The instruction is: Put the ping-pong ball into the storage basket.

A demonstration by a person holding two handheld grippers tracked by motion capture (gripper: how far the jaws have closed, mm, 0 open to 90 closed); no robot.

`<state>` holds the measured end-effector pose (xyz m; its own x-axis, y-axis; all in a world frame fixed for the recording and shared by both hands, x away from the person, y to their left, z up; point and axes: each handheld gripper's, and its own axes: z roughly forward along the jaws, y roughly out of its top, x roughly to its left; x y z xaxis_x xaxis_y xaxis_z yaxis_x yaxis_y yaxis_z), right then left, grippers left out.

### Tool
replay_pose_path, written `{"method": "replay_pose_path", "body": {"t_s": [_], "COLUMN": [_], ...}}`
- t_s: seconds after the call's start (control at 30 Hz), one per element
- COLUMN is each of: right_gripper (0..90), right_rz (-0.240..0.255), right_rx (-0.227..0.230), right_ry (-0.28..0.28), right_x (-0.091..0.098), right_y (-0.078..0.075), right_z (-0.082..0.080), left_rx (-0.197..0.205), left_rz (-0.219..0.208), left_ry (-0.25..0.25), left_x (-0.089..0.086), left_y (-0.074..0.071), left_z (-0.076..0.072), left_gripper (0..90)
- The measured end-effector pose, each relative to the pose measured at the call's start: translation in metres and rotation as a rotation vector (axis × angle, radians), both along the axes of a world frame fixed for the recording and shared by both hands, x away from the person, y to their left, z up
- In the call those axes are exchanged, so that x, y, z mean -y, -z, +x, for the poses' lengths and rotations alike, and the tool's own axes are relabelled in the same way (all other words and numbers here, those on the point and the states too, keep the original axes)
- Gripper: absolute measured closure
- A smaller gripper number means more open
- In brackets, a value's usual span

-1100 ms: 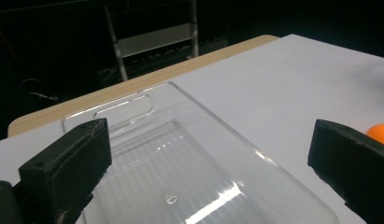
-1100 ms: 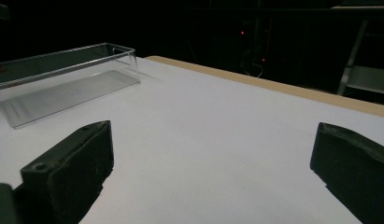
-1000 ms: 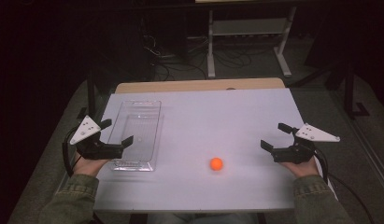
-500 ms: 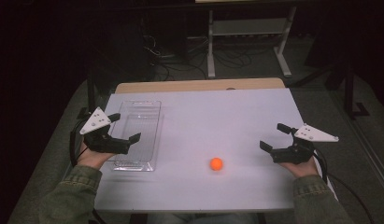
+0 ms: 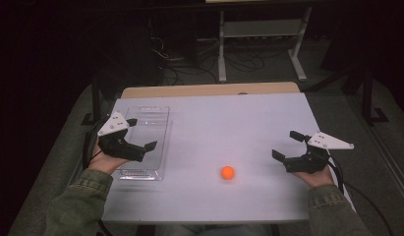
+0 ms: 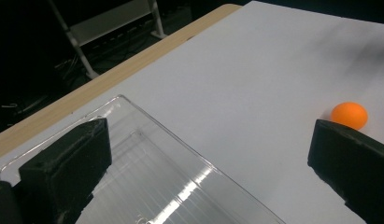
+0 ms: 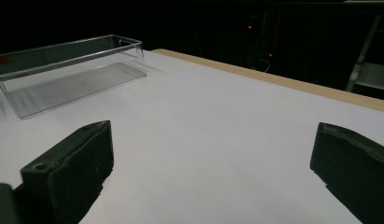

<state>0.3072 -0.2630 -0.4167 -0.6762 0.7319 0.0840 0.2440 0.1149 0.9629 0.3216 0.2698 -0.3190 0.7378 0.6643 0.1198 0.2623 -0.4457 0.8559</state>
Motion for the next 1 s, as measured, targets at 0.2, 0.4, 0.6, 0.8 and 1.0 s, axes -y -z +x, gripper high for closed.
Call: {"method": "replay_pose_path", "body": {"t_s": [0.2,0.4,0.6,0.8,1.0], "right_gripper": [0.0,0.0,0.0,0.0,0.0], "right_rz": [-0.004,-0.005,-0.006,-0.007,-0.007], "right_rx": [-0.003,-0.001,-0.003,-0.003,-0.002], "right_ry": [-0.004,-0.006,-0.009,-0.012,-0.013], "right_x": [-0.001,-0.001,-0.001,-0.002,-0.001], "right_y": [0.0,0.0,0.0,0.0,0.0], "right_z": [0.0,0.0,0.0,0.0,-0.001], "left_rx": [-0.012,-0.029,-0.056,-0.044,-0.044], "left_rz": [0.025,0.047,0.085,0.133,0.165], "left_ry": [0.022,0.051,0.09,0.12,0.149], "left_x": [0.008,0.018,0.031,0.045,0.058], "left_y": [-0.001,-0.002,-0.003,-0.005,-0.006], "left_z": [0.003,0.006,0.011,0.014,0.017], "left_gripper": [0.0,0.0,0.0,0.0,0.0]}}
